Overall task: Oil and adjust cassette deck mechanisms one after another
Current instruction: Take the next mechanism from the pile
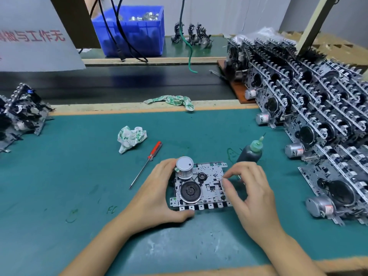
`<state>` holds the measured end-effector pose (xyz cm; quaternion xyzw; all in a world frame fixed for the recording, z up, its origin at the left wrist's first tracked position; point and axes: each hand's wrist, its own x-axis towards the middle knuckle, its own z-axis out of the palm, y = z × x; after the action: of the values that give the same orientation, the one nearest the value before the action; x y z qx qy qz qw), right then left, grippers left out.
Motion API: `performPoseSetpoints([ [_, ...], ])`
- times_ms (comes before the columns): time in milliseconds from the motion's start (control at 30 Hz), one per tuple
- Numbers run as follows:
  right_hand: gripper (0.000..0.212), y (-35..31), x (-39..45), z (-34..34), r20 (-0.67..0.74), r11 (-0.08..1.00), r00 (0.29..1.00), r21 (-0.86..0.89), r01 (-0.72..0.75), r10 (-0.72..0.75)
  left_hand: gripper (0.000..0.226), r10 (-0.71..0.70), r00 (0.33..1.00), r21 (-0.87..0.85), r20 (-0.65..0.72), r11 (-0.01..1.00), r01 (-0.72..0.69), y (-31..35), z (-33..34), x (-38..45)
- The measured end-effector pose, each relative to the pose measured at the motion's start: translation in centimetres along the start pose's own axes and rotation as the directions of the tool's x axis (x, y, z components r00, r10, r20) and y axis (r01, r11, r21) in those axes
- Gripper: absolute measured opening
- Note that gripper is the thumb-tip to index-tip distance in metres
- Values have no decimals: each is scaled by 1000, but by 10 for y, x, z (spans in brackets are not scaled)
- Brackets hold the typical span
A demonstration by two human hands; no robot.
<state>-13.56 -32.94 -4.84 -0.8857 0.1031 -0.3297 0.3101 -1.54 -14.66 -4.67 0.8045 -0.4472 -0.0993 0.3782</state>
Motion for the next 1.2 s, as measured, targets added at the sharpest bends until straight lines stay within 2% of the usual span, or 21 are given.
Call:
performPoseSetpoints([
  [133, 20, 2, 1, 0, 6, 998, 999, 44, -42, 42, 83, -7, 1000, 34, -30, 999, 8, 2, 1, 1],
  [233, 20, 2, 0, 0, 23, 997, 998, 49, -55, 54, 91, -3, 1000, 2, 27, 1000, 3, -1, -2, 1],
  [433, 19, 1, 0, 0, 46, 996, 998, 66, -54, 51, 99, 5, 1000, -25, 29, 1000, -5, -4, -2, 0],
  [567, 10, -2, 2, -3, -103, 986, 989, 140, -94, 109, 100, 4, 1000, -31, 28, 1000, -3, -5, -2, -1],
  [633, 26, 0, 5, -6, -239, 968, 950, 196, -156, 201, 104, 1, 999, -23, 47, 1000, 0, -5, -1, -1],
  [700, 48, 7, 13, -12, -283, 947, 907, 165, -275, 313, 106, 2, 998, -11, 55, 1000, -1, -4, -1, 0],
  [767, 62, 16, 26, -17, -187, 894, 874, 110, -435, 448, 106, 6, 998, -5, 54, 1000, -6, -4, -1, 0],
  [833, 56, 23, 37, -19, -32, 827, 832, 132, -546, 554, 105, 7, 999, -3, 54, 1000, -7, -4, -1, 0],
  [900, 44, 28, 42, -18, 101, 788, 805, 167, -593, 584, 106, -2, 998, 2, 55, 1000, 2, -4, -1, 0],
  [967, 35, 29, 42, -14, 120, 795, 812, 166, -584, 571, 105, -7, 999, 13, 54, 1000, 6, -5, 0, 0],
  [1033, 24, 23, 39, -13, 31, 852, 869, 181, -491, 494, 105, -9, 998, 25, 55, 1000, 8, -5, 1, -1],
  [1100, 22, 7, 37, -17, -36, 899, 926, 259, -353, 375, 105, -4, 999, 29, 54, 1000, 3, -5, 1, -1],
  [1200, 22, -20, 35, -21, -8, 868, 956, 422, -262, 293, 103, 3, 999, 17, 50, 1000, -4, -5, 1, -1],
])
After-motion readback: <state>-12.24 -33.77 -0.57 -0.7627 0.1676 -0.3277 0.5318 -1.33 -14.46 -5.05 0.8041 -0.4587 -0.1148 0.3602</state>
